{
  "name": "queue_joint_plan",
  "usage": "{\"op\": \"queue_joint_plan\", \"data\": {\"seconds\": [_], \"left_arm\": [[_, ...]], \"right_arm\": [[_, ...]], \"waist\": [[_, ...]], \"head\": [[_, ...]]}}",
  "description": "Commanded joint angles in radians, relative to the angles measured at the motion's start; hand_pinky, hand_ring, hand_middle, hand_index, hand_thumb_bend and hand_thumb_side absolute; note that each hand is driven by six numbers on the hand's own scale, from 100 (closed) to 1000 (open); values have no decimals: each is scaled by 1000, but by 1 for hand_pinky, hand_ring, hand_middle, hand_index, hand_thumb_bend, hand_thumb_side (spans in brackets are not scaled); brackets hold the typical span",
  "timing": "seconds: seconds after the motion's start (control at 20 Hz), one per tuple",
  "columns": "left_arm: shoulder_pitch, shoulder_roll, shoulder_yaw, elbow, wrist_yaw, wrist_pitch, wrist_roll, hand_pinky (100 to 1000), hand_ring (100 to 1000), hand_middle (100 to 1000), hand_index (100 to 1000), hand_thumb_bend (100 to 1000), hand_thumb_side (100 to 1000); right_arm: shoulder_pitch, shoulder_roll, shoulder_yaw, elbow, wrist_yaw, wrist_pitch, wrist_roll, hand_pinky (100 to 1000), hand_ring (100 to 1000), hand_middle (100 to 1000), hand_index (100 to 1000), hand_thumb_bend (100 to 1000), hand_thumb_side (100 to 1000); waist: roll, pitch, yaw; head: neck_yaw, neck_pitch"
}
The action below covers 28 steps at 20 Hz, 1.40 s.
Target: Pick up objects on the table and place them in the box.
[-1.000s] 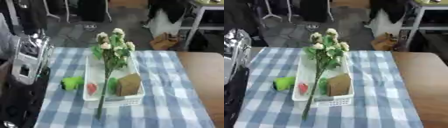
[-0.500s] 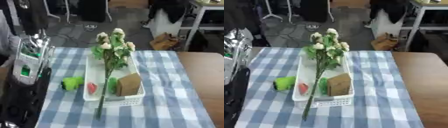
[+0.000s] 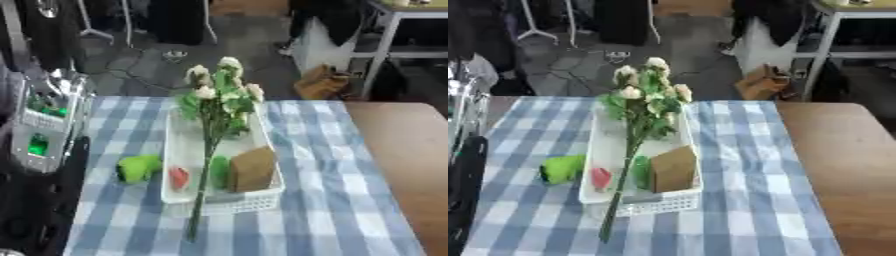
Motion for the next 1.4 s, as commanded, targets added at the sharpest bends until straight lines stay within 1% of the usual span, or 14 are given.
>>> {"op": "queue_joint_plan", "data": {"seconds": [0.05, 0.15, 0.3, 0.5, 0.55, 0.8, 0.9, 0.95, 1.05, 1.1, 1.25, 1.3, 1.35, 1.4], "left_arm": [[-11, 136, -2, 20, -135, 99, -86, 734, 995, 968, 1000, 100, 518], [-11, 224, -14, 75, -216, 134, -171, 740, 997, 964, 1000, 100, 499], [-7, 326, -32, 178, -285, 151, -279, 753, 998, 962, 1000, 100, 491], [-7, 394, -51, 305, -342, 134, -386, 786, 1000, 974, 1000, 100, 511], [-4, 410, -60, 338, -355, 124, -415, 839, 1000, 994, 1000, 100, 528], [6, 462, -94, 493, -397, 66, -545, 886, 1000, 1000, 1000, 100, 555], [8, 472, -98, 550, -400, 39, -563, 886, 1000, 1000, 1000, 100, 560], [14, 479, -106, 577, -399, 28, -571, 902, 1000, 1000, 1000, 100, 646], [22, 505, -138, 664, -389, 5, -585, 895, 1000, 1000, 1000, 100, 687], [24, 514, -151, 697, -384, -5, -576, 895, 1000, 1000, 1000, 100, 687], [32, 539, -196, 767, -369, -23, -521, 886, 1000, 1000, 1000, 100, 740], [38, 547, -214, 790, -359, -26, -498, 884, 1000, 1000, 1000, 100, 728], [42, 552, -229, 807, -349, -30, -476, 893, 1000, 1000, 1000, 100, 693], [46, 554, -242, 822, -342, -34, -453, 893, 1000, 1000, 1000, 100, 693]], "right_arm": [[-22, -24, -4, -15, 1, 6, -9, 612, 594, 565, 623, 100, 647], [-25, -25, -1, -15, 2, 10, -11, 612, 594, 565, 623, 100, 646], [-28, -27, 1, -15, 2, 13, -14, 612, 595, 565, 622, 100, 647], [-31, -27, 4, -15, 2, 16, -14, 613, 595, 564, 621, 100, 646], [-32, -27, 4, -15, 1, 17, -14, 613, 594, 564, 621, 100, 645], [-35, -28, 6, -15, -1, 21, -10, 613, 595, 564, 618, 100, 645], [-36, -28, 7, -15, -2, 22, -10, 613, 595, 564, 618, 100, 645], [-36, -28, 7, -15, -2, 22, -10, 613, 595, 564, 618, 100, 645], [-35, -31, 9, -15, -2, 22, -8, 613, 595, 564, 617, 100, 644], [-34, -32, 10, -15, -2, 23, -7, 613, 595, 564, 617, 100, 644], [-33, -36, 12, -15, -3, 22, -5, 613, 594, 564, 617, 100, 644], [-32, -38, 12, -15, -4, 22, -4, 613, 594, 564, 615, 100, 645], [-31, -38, 13, -15, -4, 23, -3, 613, 595, 564, 612, 100, 645], [-31, -38, 13, -15, -4, 22, -2, 613, 595, 564, 612, 100, 645]], "waist": [[2, -29, -4], [8, -33, -9], [14, -37, -15], [17, -38, -20], [18, -37, -21], [21, -37, -25], [22, -38, -26], [23, -37, -26], [26, -38, -26], [27, -39, -26], [29, -40, -25], [30, -41, -25], [31, -42, -25], [31, -43, -26]], "head": [[-7, -6], [-5, -5], [-3, -6], [-1, -11], [0, -12], [8, -9], [11, -9], [13, -9], [14, -7], [11, -6], [9, -3], [10, -3], [11, -3], [13, -2]]}}
